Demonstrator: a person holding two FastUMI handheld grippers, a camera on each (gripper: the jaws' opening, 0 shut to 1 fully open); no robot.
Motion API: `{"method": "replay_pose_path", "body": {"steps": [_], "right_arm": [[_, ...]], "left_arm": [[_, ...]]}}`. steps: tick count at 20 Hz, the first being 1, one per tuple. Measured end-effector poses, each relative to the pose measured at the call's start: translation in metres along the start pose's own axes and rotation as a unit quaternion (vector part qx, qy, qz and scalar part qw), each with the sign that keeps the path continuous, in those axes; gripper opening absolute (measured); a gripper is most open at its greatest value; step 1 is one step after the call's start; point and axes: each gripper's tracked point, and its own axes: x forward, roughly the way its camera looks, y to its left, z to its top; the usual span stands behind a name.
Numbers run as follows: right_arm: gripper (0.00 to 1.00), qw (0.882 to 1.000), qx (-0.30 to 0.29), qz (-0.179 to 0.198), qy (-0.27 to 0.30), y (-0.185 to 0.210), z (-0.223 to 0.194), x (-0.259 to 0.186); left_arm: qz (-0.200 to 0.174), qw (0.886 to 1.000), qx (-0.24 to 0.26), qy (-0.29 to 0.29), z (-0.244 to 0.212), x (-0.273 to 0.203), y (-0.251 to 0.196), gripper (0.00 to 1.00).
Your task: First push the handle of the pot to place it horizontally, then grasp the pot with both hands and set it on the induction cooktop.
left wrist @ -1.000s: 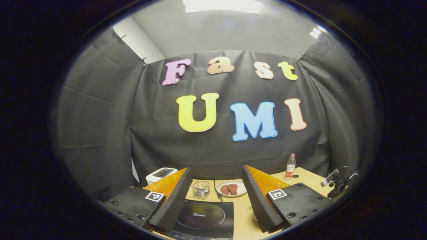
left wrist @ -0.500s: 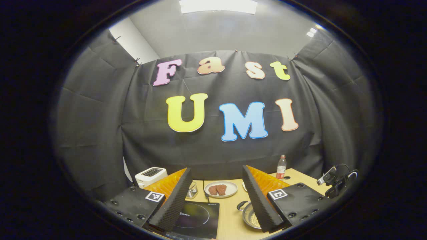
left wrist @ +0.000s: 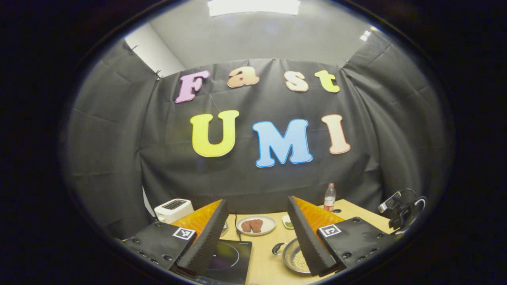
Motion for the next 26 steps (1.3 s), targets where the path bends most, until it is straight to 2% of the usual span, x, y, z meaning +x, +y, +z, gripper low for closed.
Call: {"method": "replay_pose_path", "body": {"steps": [2,3,5,7,11,12,13,21,26], "right_arm": [[0.01,1.000,-0.013,-0.003,0.000,-0.006,0.004,0.004],[0.01,1.000,-0.019,-0.004,0.000,-0.008,0.006,0.007],[0.01,1.000,-0.028,-0.005,-0.002,-0.011,0.011,0.012],[0.01,0.999,-0.034,-0.007,-0.004,-0.013,0.018,0.017],[0.01,0.999,-0.032,-0.015,-0.015,-0.020,0.030,0.025],[0.01,0.999,-0.030,-0.020,-0.022,-0.022,0.036,0.028],[0.01,0.999,-0.026,-0.023,-0.028,-0.023,0.040,0.030],[0.01,0.999,-0.010,-0.023,-0.040,-0.030,0.065,0.049],[0.01,0.998,-0.004,-0.028,-0.049,-0.035,0.071,0.054]], "left_arm": [[0.009,1.000,0.002,0.001,-0.001,0.002,0.000,0.97],[0.013,1.000,0.004,0.002,-0.001,0.001,0.001,1.00],[0.022,1.000,0.008,0.007,-0.006,0.001,0.003,0.97],[0.030,0.999,0.009,0.010,-0.008,0.001,0.005,1.00],[0.043,0.999,0.009,0.020,-0.015,-0.001,0.007,1.00],[0.046,0.999,0.010,0.022,-0.019,-0.002,0.008,0.97],[0.048,0.998,0.012,0.024,-0.021,-0.001,0.008,1.00],[0.063,0.997,0.020,0.045,-0.040,0.001,0.007,1.00],[0.065,0.996,0.017,0.066,-0.058,0.005,0.000,0.91]]}}
